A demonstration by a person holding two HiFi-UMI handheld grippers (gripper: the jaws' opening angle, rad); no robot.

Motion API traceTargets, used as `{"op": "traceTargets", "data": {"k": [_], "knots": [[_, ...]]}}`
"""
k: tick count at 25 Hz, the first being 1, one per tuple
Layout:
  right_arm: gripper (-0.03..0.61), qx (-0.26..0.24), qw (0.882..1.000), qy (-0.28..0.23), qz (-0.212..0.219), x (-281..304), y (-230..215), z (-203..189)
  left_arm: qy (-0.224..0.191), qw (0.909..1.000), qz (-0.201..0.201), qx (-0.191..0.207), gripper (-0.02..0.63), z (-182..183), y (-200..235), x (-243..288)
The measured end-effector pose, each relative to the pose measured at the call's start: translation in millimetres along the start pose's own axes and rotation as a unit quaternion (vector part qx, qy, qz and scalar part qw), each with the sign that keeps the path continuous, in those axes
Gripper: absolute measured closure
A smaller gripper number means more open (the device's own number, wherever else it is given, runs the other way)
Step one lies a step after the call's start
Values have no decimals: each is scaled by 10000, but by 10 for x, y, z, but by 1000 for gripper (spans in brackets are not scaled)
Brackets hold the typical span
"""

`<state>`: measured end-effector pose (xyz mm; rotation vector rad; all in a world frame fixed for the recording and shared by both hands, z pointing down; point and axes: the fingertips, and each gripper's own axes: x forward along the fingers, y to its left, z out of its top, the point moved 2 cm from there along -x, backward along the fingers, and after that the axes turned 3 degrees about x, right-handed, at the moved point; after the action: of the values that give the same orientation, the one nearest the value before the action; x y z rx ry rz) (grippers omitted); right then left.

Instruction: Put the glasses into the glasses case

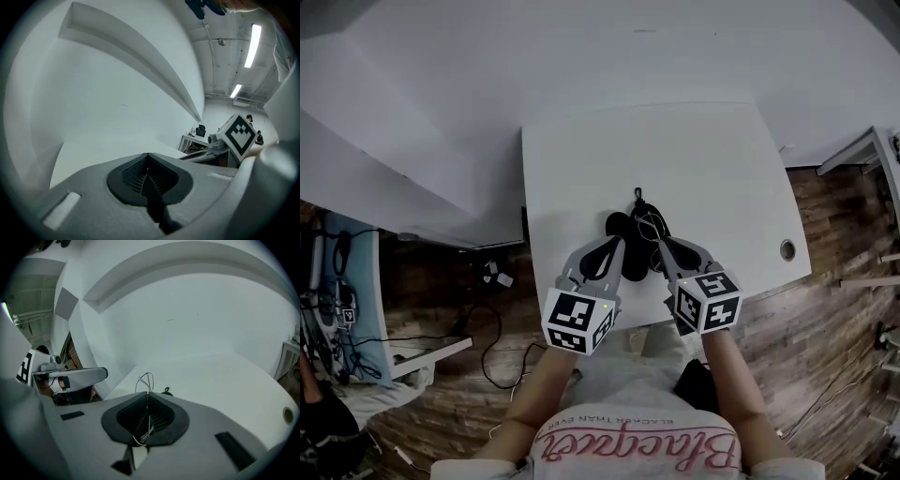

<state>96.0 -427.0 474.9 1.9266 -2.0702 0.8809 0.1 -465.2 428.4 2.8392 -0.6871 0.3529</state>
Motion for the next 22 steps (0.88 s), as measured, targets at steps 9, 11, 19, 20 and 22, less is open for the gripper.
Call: {"op": "traceTargets", "data": {"k": [9, 11, 19, 20, 22], "knots": [[564, 19, 9952, 948, -239, 435, -229, -294, 281, 9994, 56, -187, 610, -225, 149, 231], [563, 50, 9935, 1068, -379, 482, -293, -343, 324, 9992, 56, -224, 610, -262, 177, 277], [563, 255, 9867, 1512, -546, 655, -440, -445, 356, 9989, -115, -294, 610, -317, 165, 394], [563, 267, 9863, 1534, -551, 676, -442, -450, 354, 9988, -127, -299, 610, -317, 165, 393], [563, 248, 9853, 1589, -582, 721, -442, -460, 370, 9988, -130, -310, 611, -328, 180, 381]]}}
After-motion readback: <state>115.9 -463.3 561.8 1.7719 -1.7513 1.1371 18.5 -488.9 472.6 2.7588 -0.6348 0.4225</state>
